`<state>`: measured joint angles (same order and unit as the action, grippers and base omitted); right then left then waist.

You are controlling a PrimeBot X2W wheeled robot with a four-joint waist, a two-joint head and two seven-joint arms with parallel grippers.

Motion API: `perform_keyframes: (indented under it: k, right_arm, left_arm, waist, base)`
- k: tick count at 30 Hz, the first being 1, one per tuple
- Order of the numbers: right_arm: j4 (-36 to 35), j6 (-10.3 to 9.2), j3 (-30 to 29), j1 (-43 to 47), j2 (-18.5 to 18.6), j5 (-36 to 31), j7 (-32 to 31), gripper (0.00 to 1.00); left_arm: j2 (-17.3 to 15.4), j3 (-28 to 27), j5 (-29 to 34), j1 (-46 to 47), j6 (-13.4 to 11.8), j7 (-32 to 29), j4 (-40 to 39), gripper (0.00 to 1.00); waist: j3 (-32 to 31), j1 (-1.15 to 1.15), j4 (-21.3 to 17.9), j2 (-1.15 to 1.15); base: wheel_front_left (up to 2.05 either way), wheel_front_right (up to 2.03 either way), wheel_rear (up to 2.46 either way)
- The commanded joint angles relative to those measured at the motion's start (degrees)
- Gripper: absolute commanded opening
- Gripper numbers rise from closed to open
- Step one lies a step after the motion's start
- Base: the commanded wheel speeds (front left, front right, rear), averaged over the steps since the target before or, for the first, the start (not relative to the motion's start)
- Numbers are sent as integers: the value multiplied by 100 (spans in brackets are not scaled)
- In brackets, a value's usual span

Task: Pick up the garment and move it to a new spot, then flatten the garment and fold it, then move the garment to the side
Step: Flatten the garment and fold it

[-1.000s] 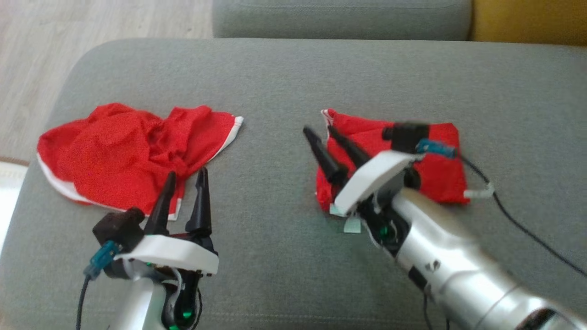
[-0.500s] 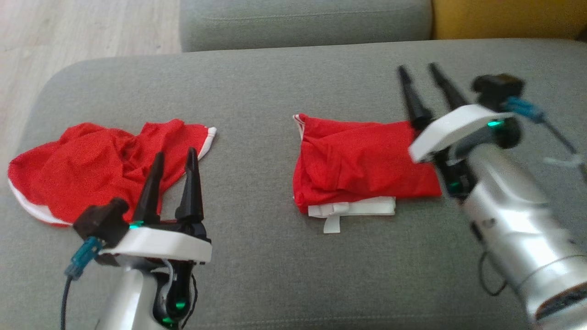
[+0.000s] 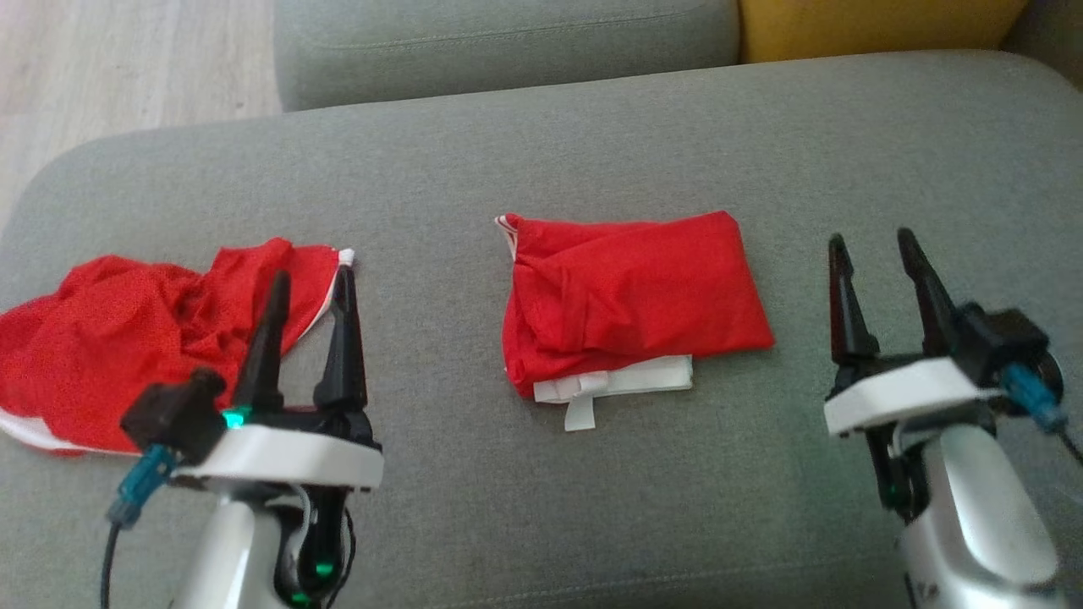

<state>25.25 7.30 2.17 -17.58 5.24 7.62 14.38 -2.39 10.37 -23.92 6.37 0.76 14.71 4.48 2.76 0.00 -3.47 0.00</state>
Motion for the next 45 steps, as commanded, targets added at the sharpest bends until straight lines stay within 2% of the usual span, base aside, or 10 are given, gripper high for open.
perform_keyframes:
  k: [1,7,17,18,19,30,36,45]
  right_arm:
    - [-311,19,34,-135,-59,-77,61,100]
    - [-695,19,-206,335,-219,-348,62,100]
    - [-726,19,-223,384,-234,-302,62,100]
    - [-709,19,-210,370,-234,-290,62,74]
    - [-710,19,-195,348,-234,-303,62,0]
    - [-521,19,281,-29,-235,-253,56,0]
    - [197,19,655,-458,-235,-215,-44,0]
    - [1000,19,1139,-816,-235,-83,-20,0]
  left_arm:
    - [-49,-202,38,66,44,29,-218,100]
    - [-49,-208,158,-45,65,29,-214,100]
    - [-49,-112,178,-15,69,29,-225,100]
    - [-49,-83,169,1,74,29,-222,100]
    - [-49,-54,163,18,82,29,-218,100]
    - [-49,83,138,230,89,29,-149,100]
    - [-49,187,109,379,64,29,-130,100]
    - [-49,287,20,488,26,29,-107,100]
  waist:
    - [4,0,-30,0]
    - [16,0,-111,0]
    - [98,0,-18,0]
    - [131,0,21,0]
    - [164,0,63,0]
    - [631,0,680,0]
    - [943,0,1140,0]
    - [1124,0,1553,0]
  base:
    - [0,0,0]
    - [0,0,0]
    - [0,0,0]
    - [0,0,0]
    - [0,0,0]
    - [0,0,0]
    - [0,0,0]
    - [0,0,0]
